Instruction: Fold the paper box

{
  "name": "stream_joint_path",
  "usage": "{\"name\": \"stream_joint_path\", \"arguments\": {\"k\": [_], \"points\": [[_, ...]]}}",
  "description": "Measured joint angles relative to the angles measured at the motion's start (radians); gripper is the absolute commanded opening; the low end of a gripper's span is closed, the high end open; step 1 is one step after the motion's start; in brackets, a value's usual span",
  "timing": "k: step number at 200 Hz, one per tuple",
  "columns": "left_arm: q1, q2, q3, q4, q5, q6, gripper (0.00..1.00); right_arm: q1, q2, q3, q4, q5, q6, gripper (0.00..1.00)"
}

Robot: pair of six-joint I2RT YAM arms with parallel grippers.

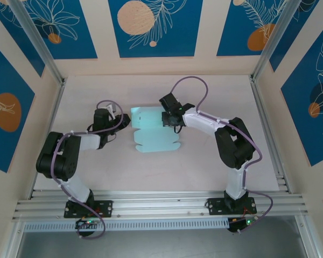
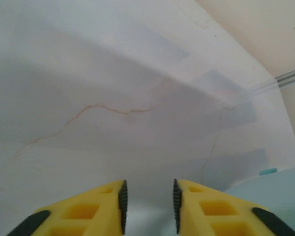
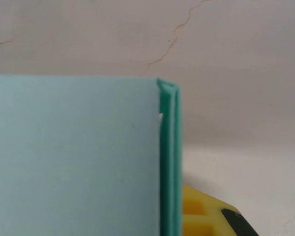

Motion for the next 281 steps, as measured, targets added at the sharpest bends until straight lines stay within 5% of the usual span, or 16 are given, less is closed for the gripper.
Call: {"name": "stream_joint_path", "arguments": {"k": [30,78,113,212,281], "points": [[0.010,-0.120,-0.048,-0.079,-0.024,-0.003,0.79,0.008,0.002,0.000,0.005,0.000,0.001,0.00],[-0.051,-0.417,-0.099,-0.243,-0.092,0.003,0.99,0.011,0.003,-0.010,0.053,0.000,0.001,0.00],[-0.135,-0.472,-0.122,-0.235,-0.100,-0.050,1.00,0.025,0.003,-0.040,0.101,0.006,0.000,0.00],[-0.172,-0.256,-0.122,-0.183,-0.105,-0.097,1.00,0.045,0.003,-0.067,0.144,0.017,0.000,0.00],[-0.191,-0.128,0.003,-0.134,-0.145,0.014,0.98,0.053,0.003,-0.067,0.152,0.024,0.003,0.00]]}}
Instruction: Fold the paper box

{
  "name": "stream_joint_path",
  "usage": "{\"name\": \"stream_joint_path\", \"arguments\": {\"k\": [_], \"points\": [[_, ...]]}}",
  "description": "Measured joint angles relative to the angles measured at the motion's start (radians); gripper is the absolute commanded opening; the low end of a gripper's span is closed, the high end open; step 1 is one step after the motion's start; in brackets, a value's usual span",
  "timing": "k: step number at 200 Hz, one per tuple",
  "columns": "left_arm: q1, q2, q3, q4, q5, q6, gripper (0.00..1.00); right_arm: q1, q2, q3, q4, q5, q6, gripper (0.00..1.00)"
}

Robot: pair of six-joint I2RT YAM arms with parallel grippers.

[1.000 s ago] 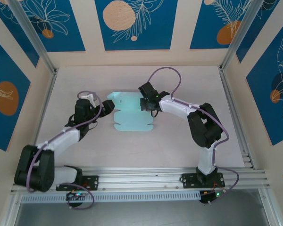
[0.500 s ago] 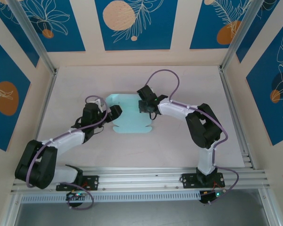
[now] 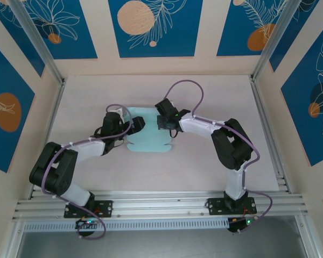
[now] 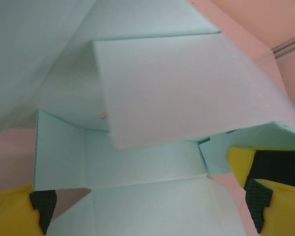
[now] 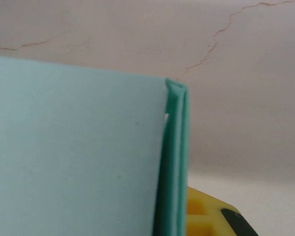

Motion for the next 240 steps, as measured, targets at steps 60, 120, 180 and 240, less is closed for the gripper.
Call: {"name": "stream_joint_path", "arguments": {"k": [60,120,180,240], "points": [[-0.023,0.078,0.072,-0.003,0.004,0.150,0.88,-0.001,0.000,0.000,-0.003,0.003,0.000,0.00],[-0.024,0.226,0.133,0.026,0.084,0.204,0.85,-0.011,0.032,0.000,-0.036,0.013,0.001,0.00],[-0.024,0.329,0.171,0.111,0.152,0.201,0.82,-0.018,0.048,0.008,-0.035,0.044,0.001,0.00],[-0.025,0.214,0.154,0.018,0.148,0.219,0.82,-0.016,0.056,0.016,-0.029,0.037,0.016,0.00]]}}
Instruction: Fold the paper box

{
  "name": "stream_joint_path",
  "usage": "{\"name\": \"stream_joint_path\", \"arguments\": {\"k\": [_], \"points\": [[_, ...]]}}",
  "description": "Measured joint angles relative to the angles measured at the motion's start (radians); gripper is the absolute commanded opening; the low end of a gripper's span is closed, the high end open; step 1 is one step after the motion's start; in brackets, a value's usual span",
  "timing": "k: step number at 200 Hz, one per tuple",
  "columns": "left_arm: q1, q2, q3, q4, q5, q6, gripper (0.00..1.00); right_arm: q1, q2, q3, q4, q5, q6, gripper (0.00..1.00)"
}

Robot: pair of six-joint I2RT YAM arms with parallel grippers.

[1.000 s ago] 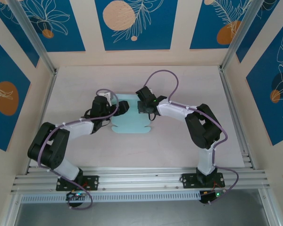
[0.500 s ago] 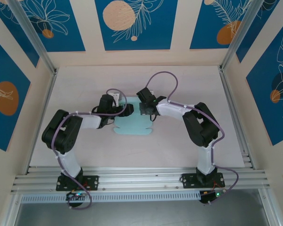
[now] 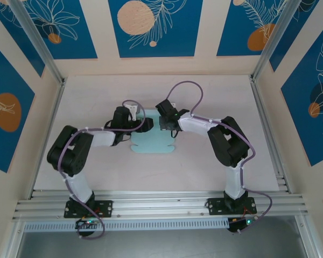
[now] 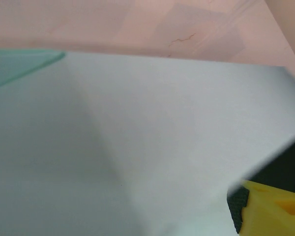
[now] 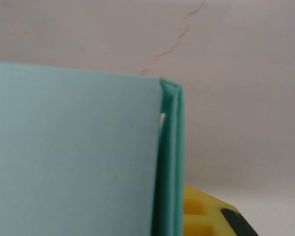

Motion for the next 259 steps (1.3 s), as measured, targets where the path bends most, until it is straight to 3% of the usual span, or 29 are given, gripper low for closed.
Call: {"name": "stream_joint_path", "arguments": {"k": [26,62,99,158,259], "points": [[-0.008,-0.142,-0.001,-0.085,-0.003,0.024,0.72,0.008,0.005,0.004,0.013,-0.020,0.008,0.00],[-0.018,-0.274,0.000,-0.221,-0.050,0.088,0.71,0.016,0.007,0.005,0.024,-0.034,0.008,0.00],[-0.018,-0.331,0.007,-0.369,-0.169,0.188,0.69,0.017,0.007,0.005,0.024,-0.035,0.008,0.00],[-0.016,-0.335,0.093,-0.472,-0.299,0.324,0.76,0.017,0.007,0.005,0.024,-0.035,0.008,0.00],[0.003,-0.194,0.131,-0.471,-0.285,0.328,0.81,0.017,0.009,0.008,0.024,-0.039,0.008,0.00]]}}
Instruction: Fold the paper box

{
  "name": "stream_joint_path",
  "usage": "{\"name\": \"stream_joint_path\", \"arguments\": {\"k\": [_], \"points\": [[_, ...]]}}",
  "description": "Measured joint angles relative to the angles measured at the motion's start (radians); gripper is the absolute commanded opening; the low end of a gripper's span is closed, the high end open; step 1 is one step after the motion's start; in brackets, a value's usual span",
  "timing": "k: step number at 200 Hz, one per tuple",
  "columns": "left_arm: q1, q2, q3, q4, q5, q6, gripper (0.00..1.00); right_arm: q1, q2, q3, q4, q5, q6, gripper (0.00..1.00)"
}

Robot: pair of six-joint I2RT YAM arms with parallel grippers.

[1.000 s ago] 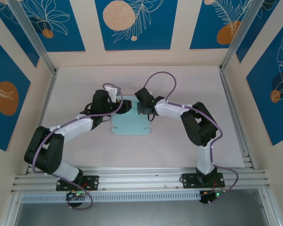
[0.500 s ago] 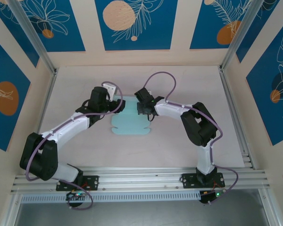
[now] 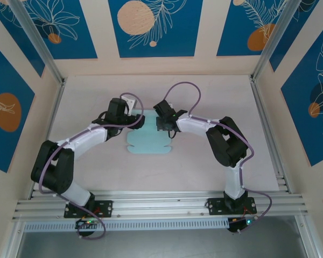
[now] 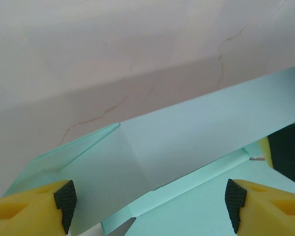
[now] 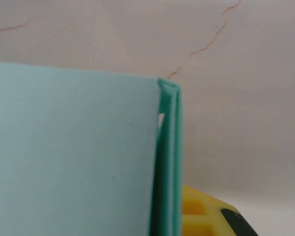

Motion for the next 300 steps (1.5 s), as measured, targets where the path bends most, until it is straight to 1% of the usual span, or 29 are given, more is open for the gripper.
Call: {"name": "stream_joint_path", "arguments": {"k": [51,93,106,126,142,162,183,193,202,218,235,247,270,300], "points": [[0.000,0.060,0.006,0.019,0.045,-0.031,0.82,0.000,0.003,0.004,0.000,-0.001,0.000,0.00],[0.004,0.068,0.005,0.072,0.100,-0.072,0.82,0.000,0.005,0.006,0.000,-0.003,0.000,0.00],[0.006,0.068,0.005,0.078,0.113,-0.085,0.81,0.000,0.005,0.006,0.000,-0.003,0.000,0.00],[0.020,0.055,0.001,0.083,0.139,-0.097,0.76,0.000,0.005,0.006,0.000,-0.003,0.000,0.00],[0.048,-0.006,-0.029,0.082,0.163,-0.107,0.70,0.000,0.005,0.006,0.000,-0.003,0.000,0.00],[0.107,-0.148,-0.089,0.084,0.185,-0.121,0.70,0.000,0.005,0.006,0.000,-0.003,0.000,0.00],[0.203,-0.299,-0.134,0.090,0.194,-0.143,0.70,0.000,0.005,0.006,0.000,-0.003,0.000,0.00],[0.245,-0.330,-0.137,0.092,0.194,-0.148,0.69,0.000,0.005,0.006,0.000,-0.003,0.000,0.00],[0.288,-0.340,-0.137,0.101,0.192,-0.158,0.67,0.000,0.005,0.006,0.000,-0.003,0.000,0.00],[0.358,-0.301,-0.137,0.131,0.204,-0.189,0.59,0.001,0.005,0.006,0.000,-0.003,0.000,0.00],[0.409,-0.209,-0.137,0.178,0.220,-0.214,0.55,0.001,0.005,0.006,0.000,-0.004,-0.001,0.00],[0.423,-0.132,-0.137,0.218,0.228,-0.228,0.50,0.001,0.005,0.007,0.000,-0.005,-0.004,0.00],[0.429,0.020,-0.135,0.301,0.265,-0.248,0.32,0.002,0.007,0.011,-0.002,-0.009,-0.005,0.00],[0.429,0.203,-0.094,0.393,0.343,-0.304,0.23,0.007,0.011,0.016,-0.005,-0.013,-0.005,0.00]]}}
